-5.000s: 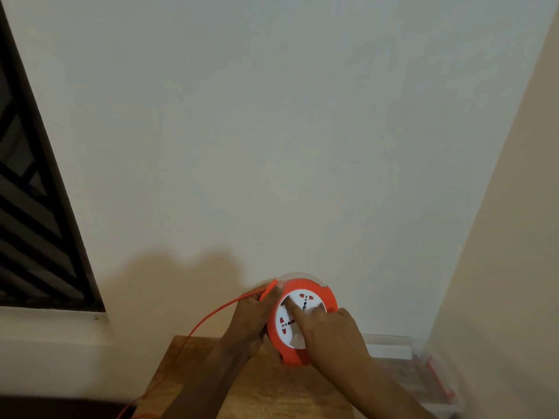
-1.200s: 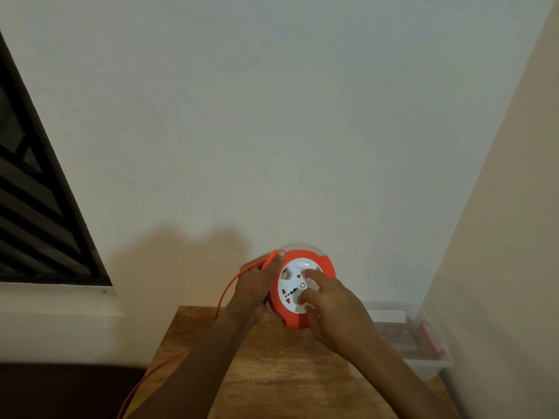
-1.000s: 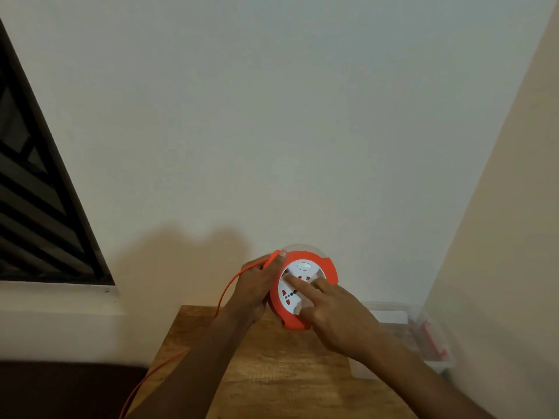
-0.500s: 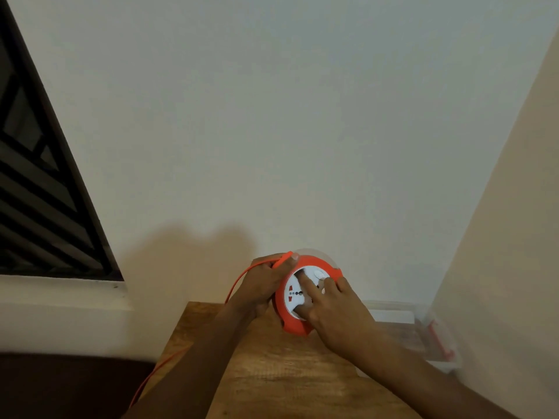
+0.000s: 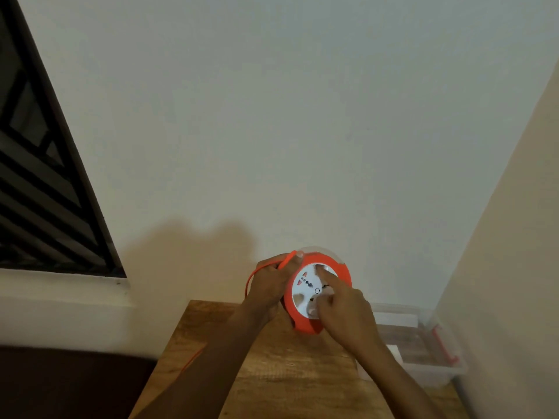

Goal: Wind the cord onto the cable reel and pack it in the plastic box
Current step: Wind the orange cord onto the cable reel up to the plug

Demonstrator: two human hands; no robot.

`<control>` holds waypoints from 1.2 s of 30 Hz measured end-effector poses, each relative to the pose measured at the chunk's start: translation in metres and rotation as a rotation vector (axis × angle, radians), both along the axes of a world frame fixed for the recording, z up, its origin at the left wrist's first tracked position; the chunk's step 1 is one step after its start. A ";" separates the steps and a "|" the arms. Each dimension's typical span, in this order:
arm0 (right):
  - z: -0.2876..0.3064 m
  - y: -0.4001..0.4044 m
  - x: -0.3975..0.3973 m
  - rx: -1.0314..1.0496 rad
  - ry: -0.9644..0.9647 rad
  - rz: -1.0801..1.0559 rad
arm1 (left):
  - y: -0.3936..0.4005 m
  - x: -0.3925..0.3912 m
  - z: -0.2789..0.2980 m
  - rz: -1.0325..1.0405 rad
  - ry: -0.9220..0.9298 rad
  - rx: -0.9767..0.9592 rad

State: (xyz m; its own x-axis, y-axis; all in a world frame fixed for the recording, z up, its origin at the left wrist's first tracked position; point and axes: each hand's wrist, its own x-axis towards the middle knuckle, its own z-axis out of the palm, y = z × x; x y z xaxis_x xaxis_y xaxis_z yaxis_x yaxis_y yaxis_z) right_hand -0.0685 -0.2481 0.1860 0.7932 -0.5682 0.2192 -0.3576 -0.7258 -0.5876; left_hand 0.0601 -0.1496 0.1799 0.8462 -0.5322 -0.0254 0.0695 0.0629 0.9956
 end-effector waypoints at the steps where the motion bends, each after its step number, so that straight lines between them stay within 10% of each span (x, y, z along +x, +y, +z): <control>1: 0.000 0.001 -0.003 0.173 -0.035 -0.010 | 0.000 -0.001 -0.002 0.006 0.014 0.009; 4: 0.002 0.001 -0.010 0.264 -0.042 0.006 | -0.001 -0.001 -0.007 -0.004 0.077 -0.012; 9: 0.010 -0.002 -0.017 -0.402 -0.034 0.099 | 0.000 0.002 0.003 -0.048 0.019 0.000; 15: 0.016 -0.007 -0.018 -0.701 0.119 0.415 | 0.005 0.001 0.009 -0.122 -0.057 0.018; 31: 0.017 -0.004 0.006 -0.793 0.390 0.215 | 0.003 0.002 0.018 -0.137 -0.028 0.019; 36: 0.033 -0.005 0.010 -0.487 0.073 0.040 | 0.000 0.003 0.025 -0.060 -0.003 -0.123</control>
